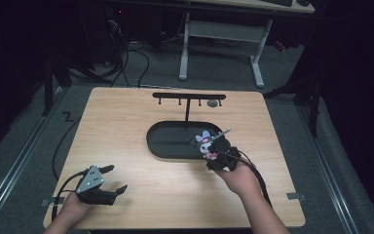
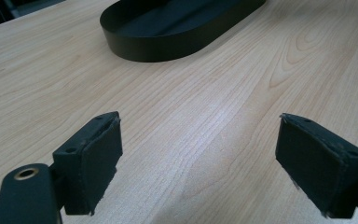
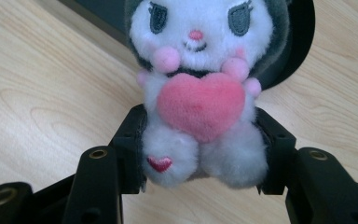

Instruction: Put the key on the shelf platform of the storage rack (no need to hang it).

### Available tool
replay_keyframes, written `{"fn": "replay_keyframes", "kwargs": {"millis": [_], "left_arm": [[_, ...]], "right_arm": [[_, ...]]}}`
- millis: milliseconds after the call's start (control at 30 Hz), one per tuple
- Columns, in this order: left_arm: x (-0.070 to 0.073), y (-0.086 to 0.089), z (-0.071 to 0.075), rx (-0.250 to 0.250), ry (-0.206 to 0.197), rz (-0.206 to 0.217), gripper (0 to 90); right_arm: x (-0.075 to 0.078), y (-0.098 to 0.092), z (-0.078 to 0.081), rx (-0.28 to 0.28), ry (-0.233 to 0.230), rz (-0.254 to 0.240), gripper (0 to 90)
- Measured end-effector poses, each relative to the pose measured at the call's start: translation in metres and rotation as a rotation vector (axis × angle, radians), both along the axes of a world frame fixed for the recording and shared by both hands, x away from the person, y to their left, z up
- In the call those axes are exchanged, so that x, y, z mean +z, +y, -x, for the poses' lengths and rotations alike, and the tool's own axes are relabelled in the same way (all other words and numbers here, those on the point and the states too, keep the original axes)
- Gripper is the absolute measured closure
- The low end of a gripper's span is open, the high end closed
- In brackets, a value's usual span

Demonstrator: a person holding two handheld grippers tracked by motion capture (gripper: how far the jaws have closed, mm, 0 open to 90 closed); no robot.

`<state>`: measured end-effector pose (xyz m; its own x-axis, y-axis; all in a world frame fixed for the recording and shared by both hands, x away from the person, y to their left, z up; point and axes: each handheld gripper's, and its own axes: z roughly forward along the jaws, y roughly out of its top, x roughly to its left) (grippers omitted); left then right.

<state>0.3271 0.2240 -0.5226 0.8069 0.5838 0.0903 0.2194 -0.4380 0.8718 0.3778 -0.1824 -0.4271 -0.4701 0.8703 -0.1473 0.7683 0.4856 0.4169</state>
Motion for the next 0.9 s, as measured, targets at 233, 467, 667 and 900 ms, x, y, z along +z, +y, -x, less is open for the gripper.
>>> {"fn": "replay_keyframes", "kwargs": {"millis": [233,467,667,900], "left_arm": [[0.000,0.000,0.000,-0.001,0.000,-0.002,15.5],[0.000,0.000,0.000,-0.001,0.000,0.002,15.5],[0.000,0.000,0.000,-0.001,0.000,0.004,15.5],[0.000,0.000,0.000,-0.002,0.000,0.005,15.5]], "right_arm": [[-0.003,0.007,-0.011,0.009,0.002,0.006,47.1],[-0.008,0.014,-0.024,-0.001,0.004,0.005,47.1],[-0.014,0.018,-0.035,0.003,0.011,0.005,47.1],[-0.018,0.022,-0.047,-0.005,0.010,-0.004,47.1]]}}
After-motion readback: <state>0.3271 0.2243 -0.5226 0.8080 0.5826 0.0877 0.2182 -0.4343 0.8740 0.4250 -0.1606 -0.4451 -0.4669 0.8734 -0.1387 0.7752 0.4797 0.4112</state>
